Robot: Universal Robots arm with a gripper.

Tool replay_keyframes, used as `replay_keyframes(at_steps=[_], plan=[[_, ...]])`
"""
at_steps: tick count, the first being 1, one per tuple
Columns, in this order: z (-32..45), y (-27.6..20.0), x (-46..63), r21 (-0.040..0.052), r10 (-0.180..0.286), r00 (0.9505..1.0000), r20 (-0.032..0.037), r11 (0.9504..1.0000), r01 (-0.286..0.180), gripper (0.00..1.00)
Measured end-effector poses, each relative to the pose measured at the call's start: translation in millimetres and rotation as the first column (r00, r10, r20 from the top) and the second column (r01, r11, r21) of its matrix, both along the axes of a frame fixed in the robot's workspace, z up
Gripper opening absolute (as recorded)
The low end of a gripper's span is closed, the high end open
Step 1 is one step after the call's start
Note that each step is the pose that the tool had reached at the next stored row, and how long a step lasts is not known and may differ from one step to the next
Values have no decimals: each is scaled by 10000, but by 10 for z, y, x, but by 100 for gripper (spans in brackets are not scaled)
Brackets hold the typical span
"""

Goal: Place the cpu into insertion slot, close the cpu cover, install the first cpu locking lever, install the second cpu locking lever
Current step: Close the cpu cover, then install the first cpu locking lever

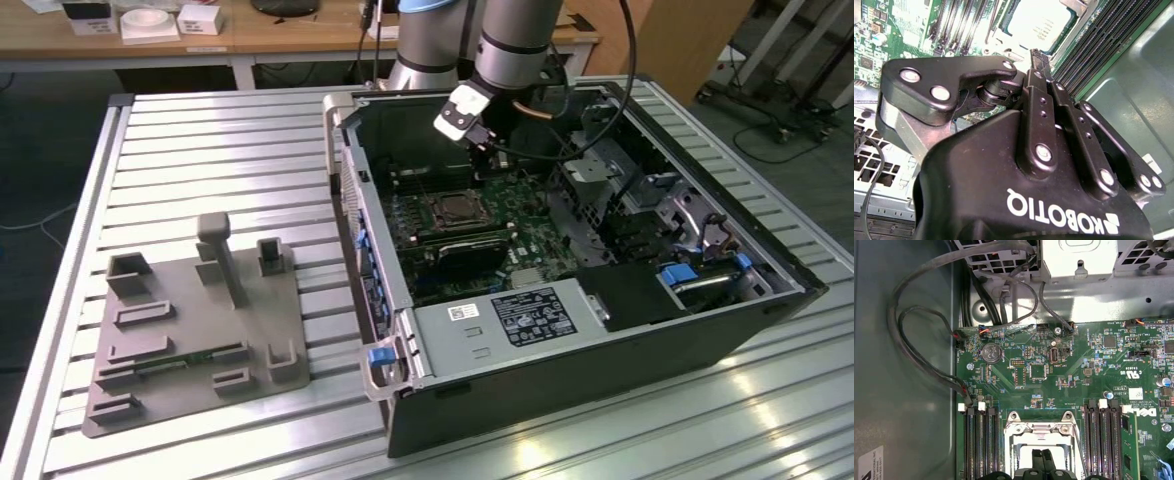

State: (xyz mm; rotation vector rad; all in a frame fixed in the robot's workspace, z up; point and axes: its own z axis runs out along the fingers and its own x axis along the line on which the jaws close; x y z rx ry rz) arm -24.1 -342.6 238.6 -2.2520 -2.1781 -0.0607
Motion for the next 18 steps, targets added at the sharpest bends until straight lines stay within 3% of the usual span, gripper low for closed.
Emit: replay_keyframes(at_steps=[3, 9, 18], plan=[[0, 0, -15, 0, -2, 10000, 0, 10000, 2, 10], [-7, 0, -169, 8, -1, 10000, 0, 10000, 1, 10], [-42, 0, -171, 7, -1, 10000, 0, 10000, 1, 10]])
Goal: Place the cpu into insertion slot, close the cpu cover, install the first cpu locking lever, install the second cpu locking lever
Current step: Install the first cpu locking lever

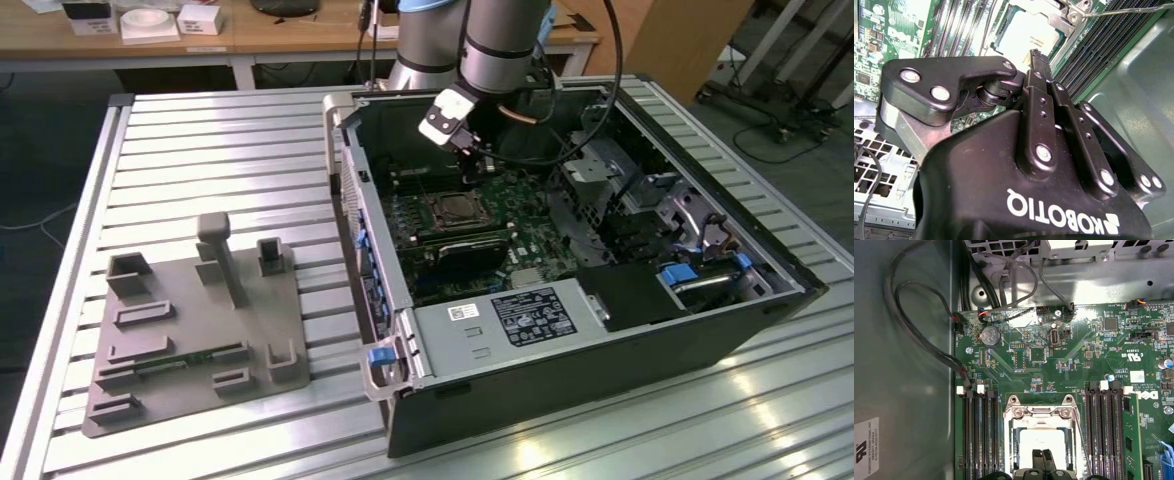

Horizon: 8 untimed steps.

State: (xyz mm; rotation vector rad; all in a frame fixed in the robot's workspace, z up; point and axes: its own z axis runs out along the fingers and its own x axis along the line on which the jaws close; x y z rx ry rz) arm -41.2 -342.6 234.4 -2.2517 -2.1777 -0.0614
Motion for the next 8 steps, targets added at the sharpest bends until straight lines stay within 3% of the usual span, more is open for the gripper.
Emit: replay_keyframes(at_steps=[8], plan=[[-13, 0, 0, 0, 0, 10000, 0, 10000, 0, 10]])
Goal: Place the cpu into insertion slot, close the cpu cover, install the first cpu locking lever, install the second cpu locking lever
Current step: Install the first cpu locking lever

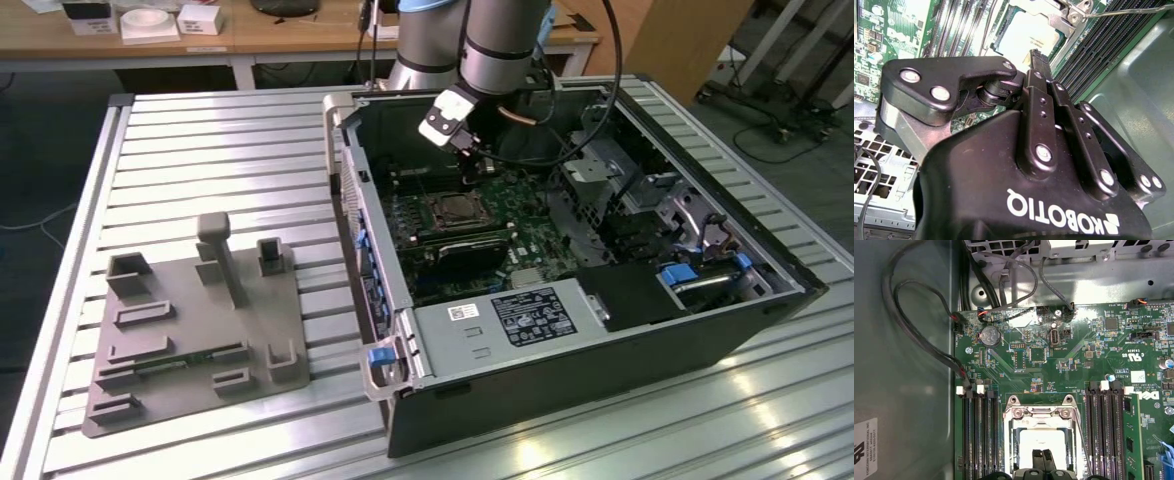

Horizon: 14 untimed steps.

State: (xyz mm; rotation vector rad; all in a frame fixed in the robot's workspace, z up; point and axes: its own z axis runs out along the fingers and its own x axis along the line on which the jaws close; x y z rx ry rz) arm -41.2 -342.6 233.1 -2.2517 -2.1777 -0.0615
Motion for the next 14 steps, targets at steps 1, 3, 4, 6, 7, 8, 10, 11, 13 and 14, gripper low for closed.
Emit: replay_keyframes(at_steps=[1, 3, 4, 6, 7, 8, 10, 11, 13, 14], plan=[[0, 0, 0, 0, 0, 10000, 0, 10000, 0, 10], [-1, 0, 0, 0, 0, 10000, 0, 10000, 0, 10], [-1, 0, 0, 0, 0, 10000, 0, 10000, 0, 10], [-1, 0, 0, -1, 0, 10000, 0, 10000, 0, 10], [-1, 0, 0, -1, 0, 10000, 0, 10000, 0, 10], [-1, 0, 0, 0, 2, 10000, 0, 10000, -2, 10], [0, 0, 0, 0, 39, 10000, 0, 10000, -39, 10], [8, 0, 0, 1, 57, 10000, 1, 10000, -57, 10], [36, 0, 0, 0, 77, 10000, 0, 10000, -77, 10], [47, 0, 0, 0, 91, 10000, 0, 10000, -91, 10]])
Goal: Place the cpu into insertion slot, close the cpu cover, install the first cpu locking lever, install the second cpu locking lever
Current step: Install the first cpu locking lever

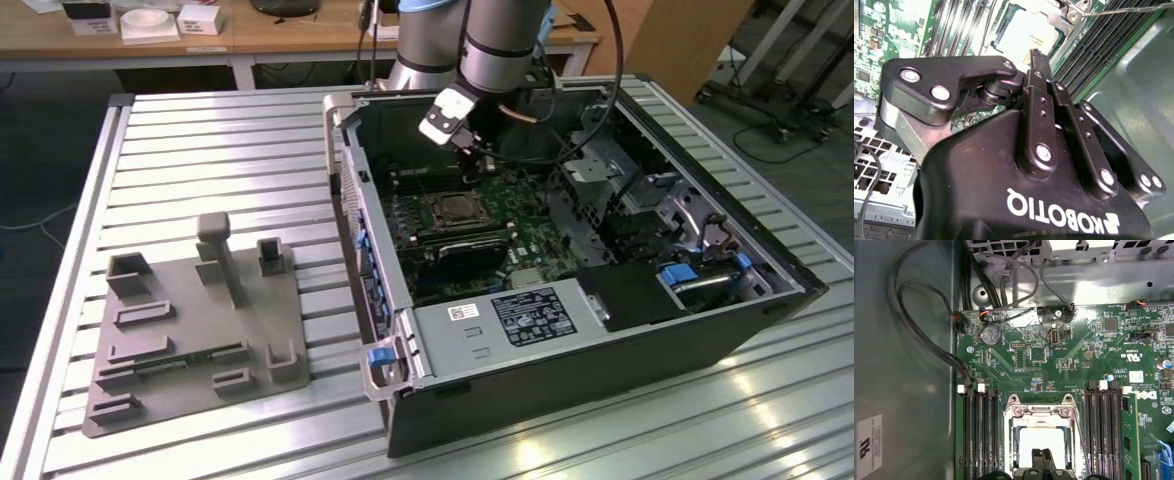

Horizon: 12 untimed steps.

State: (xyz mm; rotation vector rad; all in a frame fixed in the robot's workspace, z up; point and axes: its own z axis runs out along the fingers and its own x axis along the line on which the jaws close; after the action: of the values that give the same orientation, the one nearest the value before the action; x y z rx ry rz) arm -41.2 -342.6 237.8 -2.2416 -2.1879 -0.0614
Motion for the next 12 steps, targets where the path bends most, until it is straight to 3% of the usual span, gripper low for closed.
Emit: replay_keyframes(at_steps=[6, 12], plan=[[17, 0, 0, 0, 942, 9956, 0, 9956, -942, 10], [13, 0, 0, 0, 2026, 9793, 0, 9793, -2026, 10]])
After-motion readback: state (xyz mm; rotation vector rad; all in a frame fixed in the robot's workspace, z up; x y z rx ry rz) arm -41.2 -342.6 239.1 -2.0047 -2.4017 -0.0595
